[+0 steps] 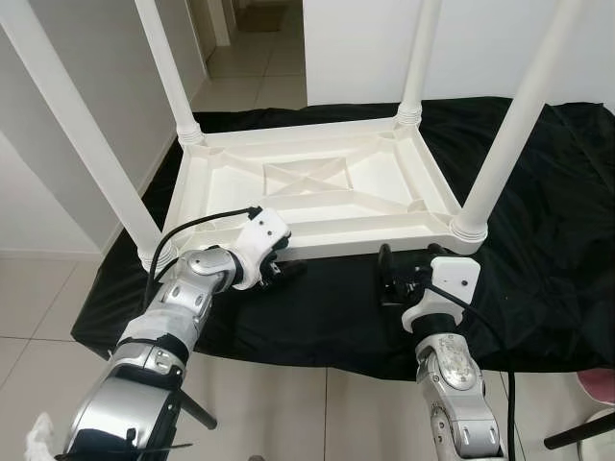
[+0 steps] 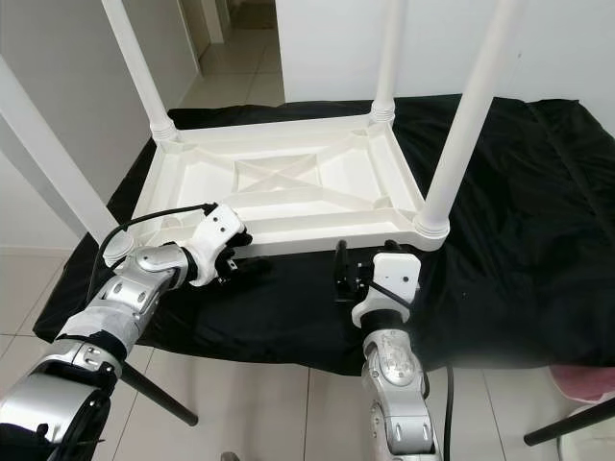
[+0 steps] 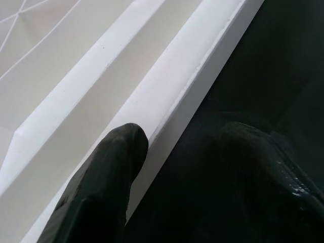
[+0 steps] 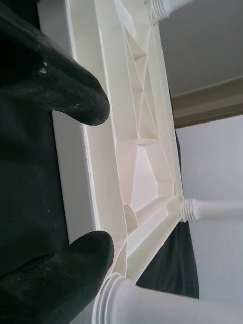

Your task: Building children table

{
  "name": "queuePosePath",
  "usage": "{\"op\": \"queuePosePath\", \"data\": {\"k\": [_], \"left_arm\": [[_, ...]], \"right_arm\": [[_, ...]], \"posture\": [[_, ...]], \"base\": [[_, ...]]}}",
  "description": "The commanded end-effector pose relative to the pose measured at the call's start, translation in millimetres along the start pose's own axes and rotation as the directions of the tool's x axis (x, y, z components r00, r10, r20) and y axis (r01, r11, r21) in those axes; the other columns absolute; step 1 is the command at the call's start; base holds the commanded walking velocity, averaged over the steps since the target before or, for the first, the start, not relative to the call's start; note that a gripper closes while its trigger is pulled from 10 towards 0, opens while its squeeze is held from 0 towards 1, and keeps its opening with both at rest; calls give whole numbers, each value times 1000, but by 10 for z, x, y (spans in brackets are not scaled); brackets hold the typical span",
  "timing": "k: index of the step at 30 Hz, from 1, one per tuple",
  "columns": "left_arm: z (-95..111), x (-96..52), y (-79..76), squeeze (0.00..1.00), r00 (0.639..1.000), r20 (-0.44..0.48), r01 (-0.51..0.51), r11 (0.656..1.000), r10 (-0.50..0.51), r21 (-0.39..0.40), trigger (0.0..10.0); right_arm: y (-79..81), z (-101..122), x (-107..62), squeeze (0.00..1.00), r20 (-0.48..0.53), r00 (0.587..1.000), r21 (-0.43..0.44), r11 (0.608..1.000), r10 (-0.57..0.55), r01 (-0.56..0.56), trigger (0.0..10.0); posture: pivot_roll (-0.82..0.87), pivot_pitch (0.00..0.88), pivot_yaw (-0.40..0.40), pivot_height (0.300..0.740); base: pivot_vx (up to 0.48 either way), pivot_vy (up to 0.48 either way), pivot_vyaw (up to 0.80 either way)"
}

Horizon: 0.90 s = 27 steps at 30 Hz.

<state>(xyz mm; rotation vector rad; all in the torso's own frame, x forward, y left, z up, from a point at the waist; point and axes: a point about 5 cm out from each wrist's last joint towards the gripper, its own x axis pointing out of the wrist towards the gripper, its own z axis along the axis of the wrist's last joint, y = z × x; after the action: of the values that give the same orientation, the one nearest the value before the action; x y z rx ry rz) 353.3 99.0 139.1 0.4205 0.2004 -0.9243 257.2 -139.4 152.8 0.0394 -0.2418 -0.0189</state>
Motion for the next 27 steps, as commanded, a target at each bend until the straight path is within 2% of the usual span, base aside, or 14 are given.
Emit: {"op": "queuePosePath", "data": {"k": [1, 2, 3, 4, 5, 6, 7, 10, 15, 18, 22, 25, 27], "left_arm": [[-256, -11, -176, 0, 988, -96, 113, 991, -120, -71, 10000], [-213, -21, -261, 0, 985, -69, 157, 985, -161, -66, 10000], [-213, -21, -261, 0, 985, -69, 157, 985, -161, -66, 10000], [-134, -31, -385, 0, 979, -29, 200, 979, -201, -47, 10000], [-134, -31, -385, 0, 979, -29, 200, 979, -201, -47, 10000], [-57, -37, -475, 0, 971, 15, 237, 970, -237, -55, 10000], [-57, -37, -475, 0, 971, 15, 237, 970, -237, -55, 10000], [100, -25, -614, 0, 963, 88, 265, 959, -256, -98, 10000], [128, -21, -607, 0, 968, 99, 240, 966, -231, -97, 10000], [214, -35, -577, 0, 971, 137, 215, 968, -197, -132, 10000], [329, -108, -611, 0, 966, 187, 207, 967, -178, -151, 10000], [329, -108, -611, 0, 966, 187, 207, 967, -178, -151, 10000], [338, -147, -613, 0, 970, 198, 175, 972, -143, -155, 10000]], "right_arm": [[7, -25, -5, 0, -6, 1000, 7, 1000, -4, 4, 10000], [13, -28, -3, 0, -6, 1000, 9, 1000, -3, 3, 10000], [13, -28, -3, 0, -6, 1000, 9, 1000, -3, 3, 10000], [26, -34, 0, 0, -5, 1000, 12, 1000, -2, 2, 10000], [26, -34, 0, 0, -5, 1000, 12, 1000, -2, 2, 10000], [39, -39, 4, 0, -6, 1000, 13, 1000, 2, -2, 10000], [39, -39, 4, 0, -6, 1000, 13, 1000, 2, -2, 10000], [66, -47, 30, 0, -5, 1000, 18, 1000, 13, -13, 10000], [78, -47, 53, 0, -2, 1000, 19, 1000, 21, -21, 10000], [82, -43, 72, 0, 0, 1000, 20, 999, 28, -28, 10000], [80, -43, 91, 0, 2, 999, 18, 999, 34, -34, 10000], [80, -43, 91, 0, 2, 999, 18, 999, 34, -34, 10000], [76, -44, 100, 0, 4, 999, 15, 999, 36, -36, 10000]], "posture": [[-99, 74, 121, 740], [-94, 72, 123, 740], [-94, 72, 123, 740], [-85, 67, 122, 740], [-85, 67, 122, 740], [-85, 67, 122, 740], [-85, 67, 122, 740], [-74, 61, 115, 740], [-70, 56, 109, 740], [-64, 60, 104, 740], [-57, 59, 97, 740], [-57, 59, 97, 740], [-56, 58, 96, 740]], "base": [[0, 0, 0], [0, 0, 0], [0, 0, 0], [0, 0, 0], [0, 0, 0], [0, 0, 0], [0, 0, 0], [0, 0, 0], [0, 0, 0], [0, 0, 0], [0, 0, 0], [0, 0, 0], [0, 0, 0]]}}
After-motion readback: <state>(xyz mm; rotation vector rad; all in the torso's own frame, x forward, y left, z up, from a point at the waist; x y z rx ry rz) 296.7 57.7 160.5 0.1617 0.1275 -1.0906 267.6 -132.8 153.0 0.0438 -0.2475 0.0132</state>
